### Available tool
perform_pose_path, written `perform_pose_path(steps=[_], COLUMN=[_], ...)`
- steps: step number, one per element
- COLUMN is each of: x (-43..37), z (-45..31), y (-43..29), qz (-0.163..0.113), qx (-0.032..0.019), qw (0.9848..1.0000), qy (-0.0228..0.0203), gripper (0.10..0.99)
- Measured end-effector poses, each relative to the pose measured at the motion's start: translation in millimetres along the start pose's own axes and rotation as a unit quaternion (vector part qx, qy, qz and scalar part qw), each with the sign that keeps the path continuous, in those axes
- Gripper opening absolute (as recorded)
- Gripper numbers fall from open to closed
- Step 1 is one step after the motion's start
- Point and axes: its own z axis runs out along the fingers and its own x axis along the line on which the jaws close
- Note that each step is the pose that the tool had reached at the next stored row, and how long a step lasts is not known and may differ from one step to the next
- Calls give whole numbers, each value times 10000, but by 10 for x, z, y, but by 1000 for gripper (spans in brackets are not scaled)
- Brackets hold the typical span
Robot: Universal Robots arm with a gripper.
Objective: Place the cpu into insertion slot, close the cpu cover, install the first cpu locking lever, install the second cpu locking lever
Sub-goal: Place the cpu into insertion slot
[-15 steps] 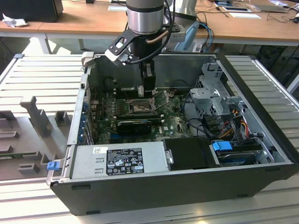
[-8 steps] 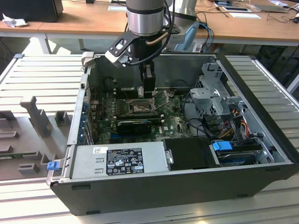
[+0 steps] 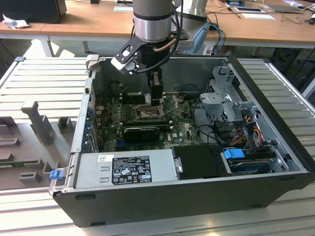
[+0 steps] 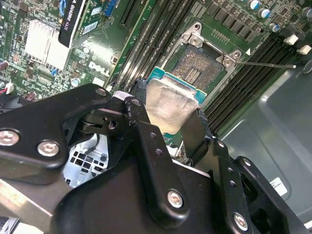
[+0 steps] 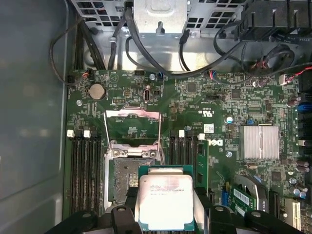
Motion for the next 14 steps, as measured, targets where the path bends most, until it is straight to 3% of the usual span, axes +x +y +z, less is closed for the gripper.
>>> perform_pose_path(steps=[14], x=[1], z=[78], y=[-4], qz=[1], qx=[1], qw=[10000], qy=[0], gripper=[529])
